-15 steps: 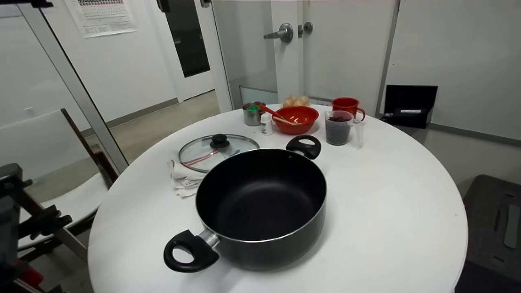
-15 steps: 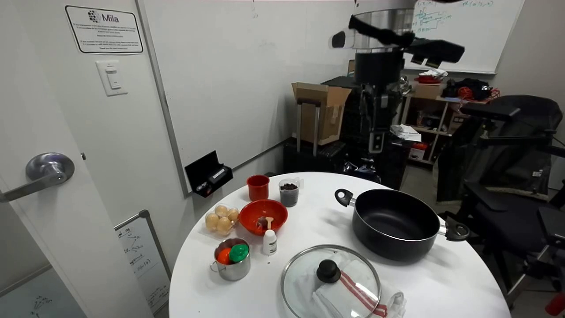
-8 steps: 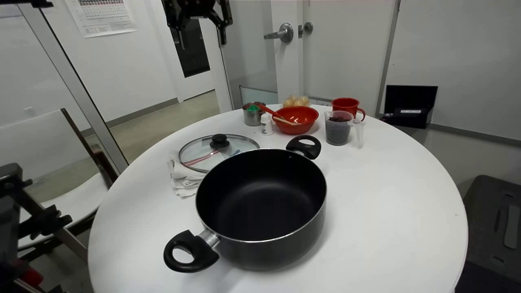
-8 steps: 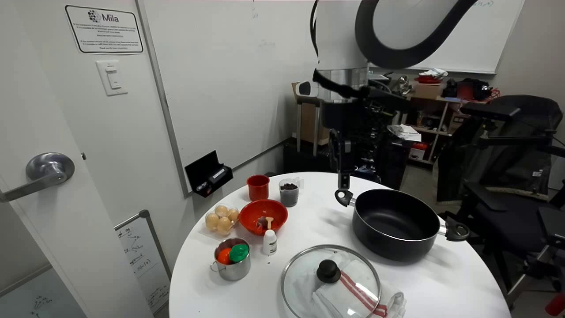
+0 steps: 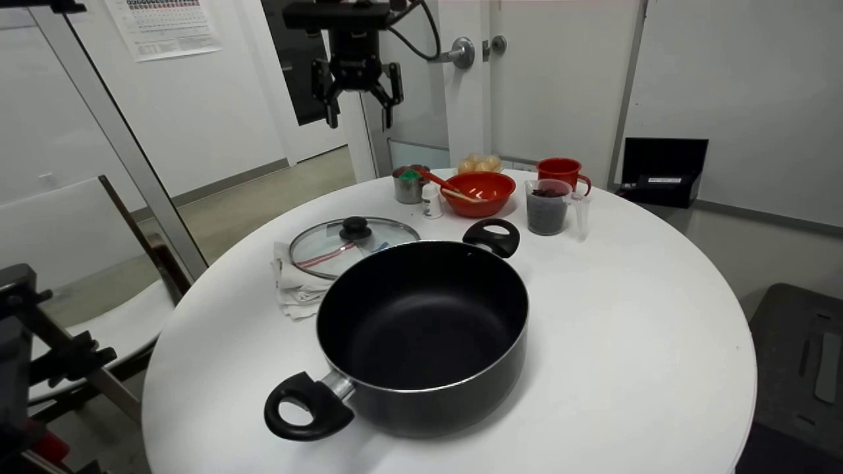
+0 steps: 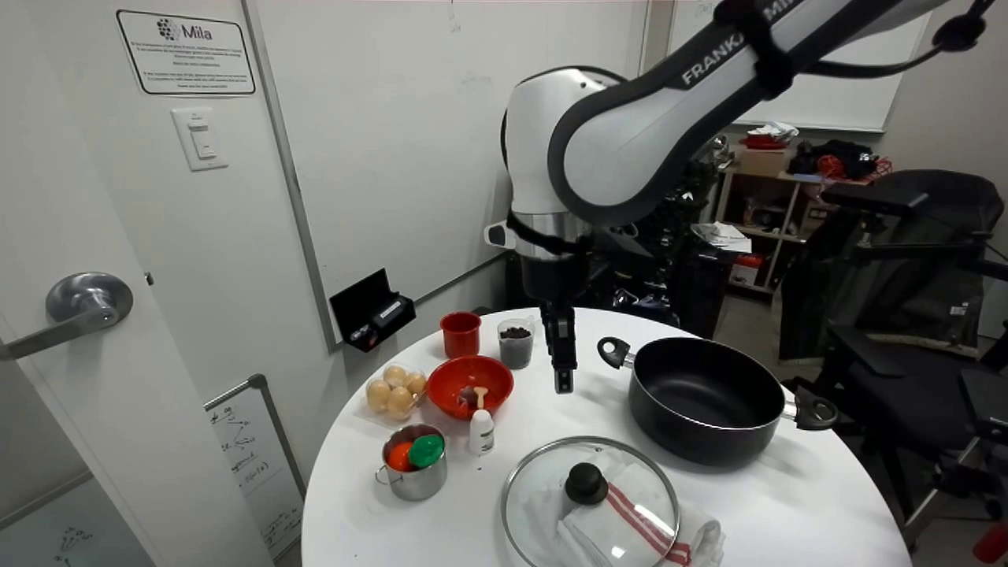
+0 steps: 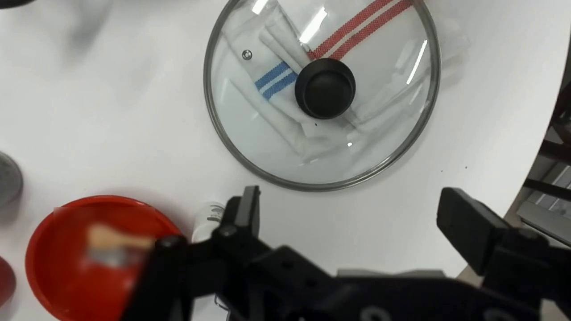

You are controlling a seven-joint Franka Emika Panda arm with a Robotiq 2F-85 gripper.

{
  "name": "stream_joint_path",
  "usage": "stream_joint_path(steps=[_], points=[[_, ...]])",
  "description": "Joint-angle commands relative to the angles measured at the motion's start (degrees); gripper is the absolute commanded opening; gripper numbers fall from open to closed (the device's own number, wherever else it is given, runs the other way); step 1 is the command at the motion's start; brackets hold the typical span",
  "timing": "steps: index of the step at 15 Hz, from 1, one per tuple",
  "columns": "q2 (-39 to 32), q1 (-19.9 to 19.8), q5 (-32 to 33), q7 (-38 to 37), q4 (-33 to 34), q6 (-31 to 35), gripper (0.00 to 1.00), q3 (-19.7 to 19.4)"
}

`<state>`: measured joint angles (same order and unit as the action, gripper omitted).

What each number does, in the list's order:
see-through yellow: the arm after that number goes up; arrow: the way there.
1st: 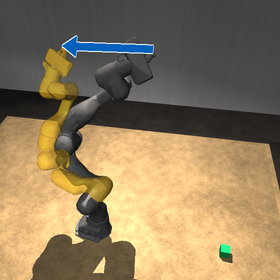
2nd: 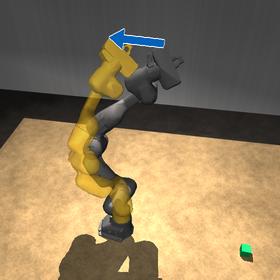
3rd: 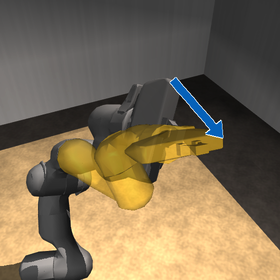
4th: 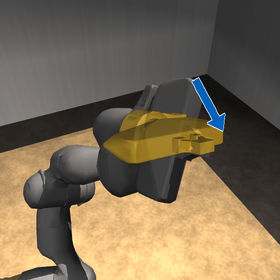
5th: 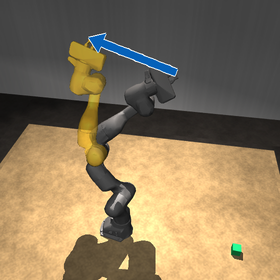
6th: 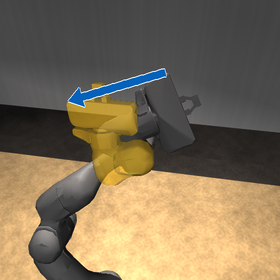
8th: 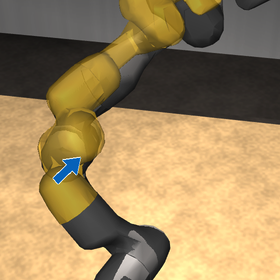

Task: Put the lid on the pot

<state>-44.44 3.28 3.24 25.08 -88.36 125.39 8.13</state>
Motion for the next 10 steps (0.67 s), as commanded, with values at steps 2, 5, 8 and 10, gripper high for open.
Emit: stream_joint_path(steps=[2, 5, 8, 10], points=[[-8.93, -1.24, -0.97, 1.6, 9.73, -3.78, 1.0, 1.24], [-11.69, -1.39, -1.13, 1.32, 12.01, -4.87, 1.0, 1.65], [-13.81, -1.66, -1.7, 1.43, 13.3, -5.74, 1.0, 2.51], [-14.9, -1.68, -2.2, 1.27, 13.74, -6.39, 1.0, 2.98]])
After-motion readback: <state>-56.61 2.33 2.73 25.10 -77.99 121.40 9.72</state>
